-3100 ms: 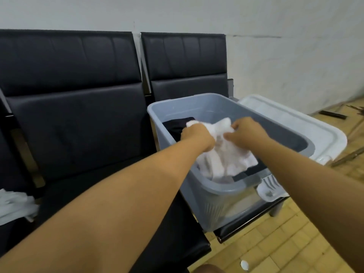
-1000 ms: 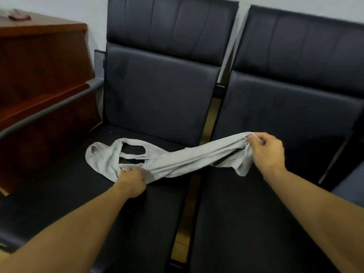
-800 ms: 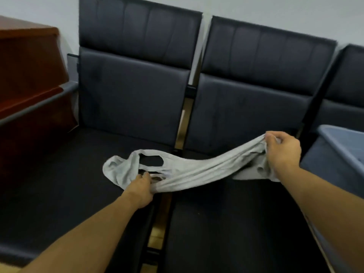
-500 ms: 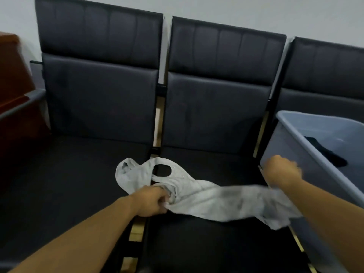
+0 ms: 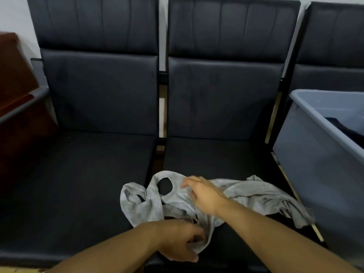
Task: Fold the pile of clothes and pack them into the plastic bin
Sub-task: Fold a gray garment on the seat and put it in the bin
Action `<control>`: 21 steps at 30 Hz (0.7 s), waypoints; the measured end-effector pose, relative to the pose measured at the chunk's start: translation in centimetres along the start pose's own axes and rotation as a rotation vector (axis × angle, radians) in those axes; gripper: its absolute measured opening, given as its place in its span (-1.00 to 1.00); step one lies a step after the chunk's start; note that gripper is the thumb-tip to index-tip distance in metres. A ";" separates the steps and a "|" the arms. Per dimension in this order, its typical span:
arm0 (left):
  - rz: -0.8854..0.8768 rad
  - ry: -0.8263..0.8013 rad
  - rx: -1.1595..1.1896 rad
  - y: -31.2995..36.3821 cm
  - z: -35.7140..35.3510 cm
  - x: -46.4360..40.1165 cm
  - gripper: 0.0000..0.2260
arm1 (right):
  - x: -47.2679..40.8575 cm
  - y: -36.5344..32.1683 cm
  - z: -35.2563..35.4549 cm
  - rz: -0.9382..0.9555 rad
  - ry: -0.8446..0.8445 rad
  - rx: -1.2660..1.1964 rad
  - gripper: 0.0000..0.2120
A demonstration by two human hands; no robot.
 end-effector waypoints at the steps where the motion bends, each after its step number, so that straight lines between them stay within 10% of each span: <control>1: 0.017 -0.005 0.031 -0.5 0.0 0.3 -0.74 | -1.2 -0.4 0.2 0.003 0.019 -0.015 -0.62; 21: 0.079 -0.158 -0.041 -4.6 2.4 5.9 -0.65 | -11.3 -5.2 -4.4 -0.031 -0.201 0.237 -0.60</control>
Point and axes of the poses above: each hand's wrist, its own x-axis away from the middle knuckle, its own z-axis out of the back of the hand, y = z × x, the point moved 9 cm from there along -x, towards the middle knuckle, and after that the axes turned 1 degree about -x, right-handed, at the moved point
